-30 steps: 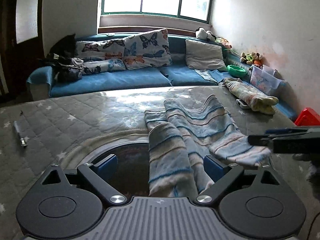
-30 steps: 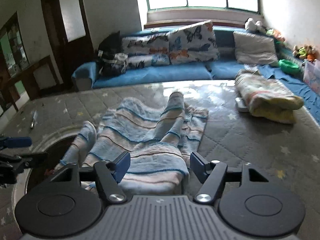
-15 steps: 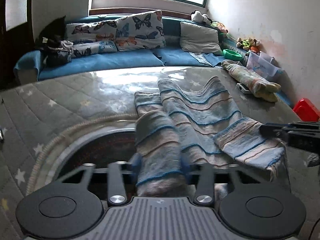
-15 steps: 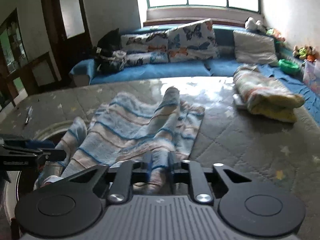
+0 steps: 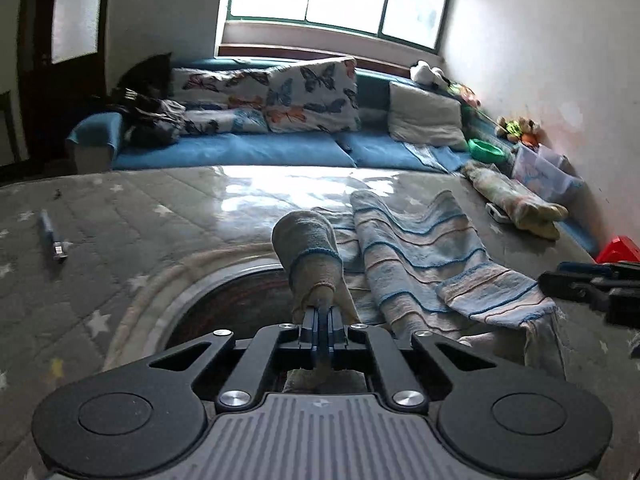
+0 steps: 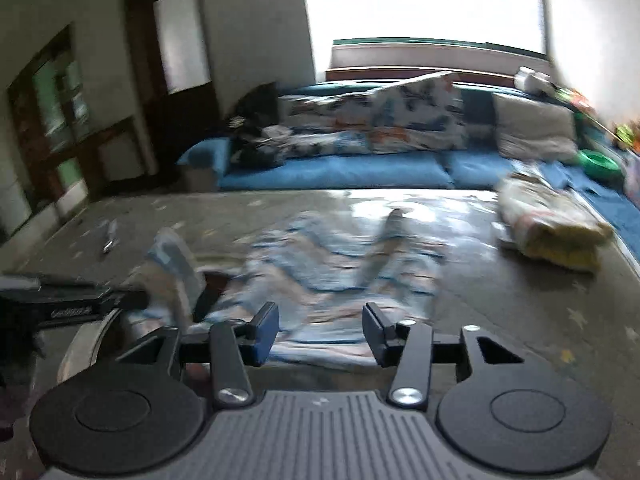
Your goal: Fold clothes
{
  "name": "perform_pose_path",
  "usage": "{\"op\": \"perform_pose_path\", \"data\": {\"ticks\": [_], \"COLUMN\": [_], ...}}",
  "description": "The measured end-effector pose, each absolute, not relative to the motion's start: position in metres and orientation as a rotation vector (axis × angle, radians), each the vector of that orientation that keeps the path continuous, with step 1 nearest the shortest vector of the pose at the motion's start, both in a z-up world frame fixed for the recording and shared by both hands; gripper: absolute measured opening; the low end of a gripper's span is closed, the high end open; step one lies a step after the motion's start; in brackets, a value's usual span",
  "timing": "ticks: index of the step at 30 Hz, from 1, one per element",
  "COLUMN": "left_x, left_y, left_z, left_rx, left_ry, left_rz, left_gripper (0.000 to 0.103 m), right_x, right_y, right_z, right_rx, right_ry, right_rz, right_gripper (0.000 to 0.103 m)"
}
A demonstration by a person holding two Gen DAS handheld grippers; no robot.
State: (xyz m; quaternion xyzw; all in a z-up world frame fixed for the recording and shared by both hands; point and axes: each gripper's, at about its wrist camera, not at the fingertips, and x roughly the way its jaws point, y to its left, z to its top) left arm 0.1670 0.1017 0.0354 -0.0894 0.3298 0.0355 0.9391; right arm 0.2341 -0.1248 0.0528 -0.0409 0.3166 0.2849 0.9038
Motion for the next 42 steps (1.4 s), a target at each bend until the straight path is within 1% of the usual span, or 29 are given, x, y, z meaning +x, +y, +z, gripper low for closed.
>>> {"op": "perform_pose_path", "data": {"ticks": [2, 3, 5, 6, 8, 9, 10, 14, 19, 26, 28, 30, 32, 33, 34, 36, 38, 39, 41, 42], "left_x": [0.158, 0.155, 0.147, 0.145, 0.135, 0.131, 0.127, 0.108, 0.073, 0.01, -0.007, -0.023, -0.033, -0.038, -0.041, -0.042, -0.044, -0.046, -0.047, -0.046], "left_y": [0.104, 0.106, 0.11, 0.113, 0.119, 0.122, 0.124, 0.135, 0.15, 0.169, 0.172, 0.175, 0.181, 0.183, 0.185, 0.186, 0.188, 0.188, 0.191, 0.193], "left_z": [0.039, 0.041, 0.044, 0.046, 0.049, 0.05, 0.05, 0.052, 0.052, 0.046, 0.042, 0.039, 0.037, 0.036, 0.035, 0.037, 0.043, 0.045, 0.05, 0.052], "left_rx": [-0.192, -0.199, -0.214, -0.218, -0.226, -0.231, -0.235, -0.259, -0.282, -0.337, -0.342, -0.344, -0.361, -0.368, -0.367, -0.361, -0.35, -0.342, -0.327, -0.32], "left_ry": [0.659, 0.653, 0.641, 0.638, 0.626, 0.623, 0.62, 0.607, 0.602, 0.628, 0.647, 0.664, 0.686, 0.694, 0.702, 0.706, 0.691, 0.682, 0.667, 0.662], "left_rz": [0.087, 0.095, 0.112, 0.119, 0.135, 0.143, 0.151, 0.179, 0.217, 0.262, 0.286, 0.32, 0.33, 0.336, 0.337, 0.354, 0.382, 0.397, 0.42, 0.428], "left_gripper": [0.005, 0.004, 0.004, 0.004, 0.004, 0.004, 0.004, 0.003, 0.003, 0.003, 0.003, 0.003, 0.004, 0.004, 0.008, 0.011, 0.016, 0.019, 0.027, 0.033], "right_x": [0.229, 0.228, 0.225, 0.224, 0.217, 0.214, 0.212, 0.198, 0.169, 0.122, 0.11, 0.098, 0.087, 0.082, 0.082, 0.083, 0.091, 0.097, 0.109, 0.115], "right_y": [-0.104, -0.095, -0.081, -0.075, -0.07, -0.072, -0.078, -0.11, -0.178, -0.262, -0.288, -0.301, -0.314, -0.319, -0.318, -0.315, -0.309, -0.304, -0.287, -0.28], "right_z": [0.049, 0.044, 0.032, 0.026, 0.014, 0.012, 0.012, 0.027, 0.042, 0.023, 0.012, 0.004, -0.003, -0.004, -0.003, 0.002, 0.008, 0.011, 0.012, 0.012], "right_rx": [-0.149, -0.193, -0.29, -0.34, -0.439, -0.452, -0.445, -0.334, -0.091, 0.21, 0.288, 0.296, 0.298, 0.291, 0.271, 0.233, 0.205, 0.194, 0.156, 0.138], "right_ry": [0.659, 0.668, 0.669, 0.664, 0.647, 0.644, 0.643, 0.613, 0.605, 0.687, 0.718, 0.731, 0.757, 0.76, 0.756, 0.738, 0.716, 0.708, 0.702, 0.704], "right_rz": [0.626, 0.625, 0.596, 0.572, 0.527, 0.513, 0.501, 0.444, 0.351, 0.245, 0.213, 0.163, 0.146, 0.135, 0.134, 0.136, 0.157, 0.174, 0.217, 0.235], "right_gripper": [0.049, 0.052, 0.052, 0.048, 0.038, 0.026, 0.019, 0.011, 0.008, 0.007, 0.01, 0.012, 0.017, 0.018, 0.018, 0.019, 0.025, 0.03, 0.031, 0.031]}}
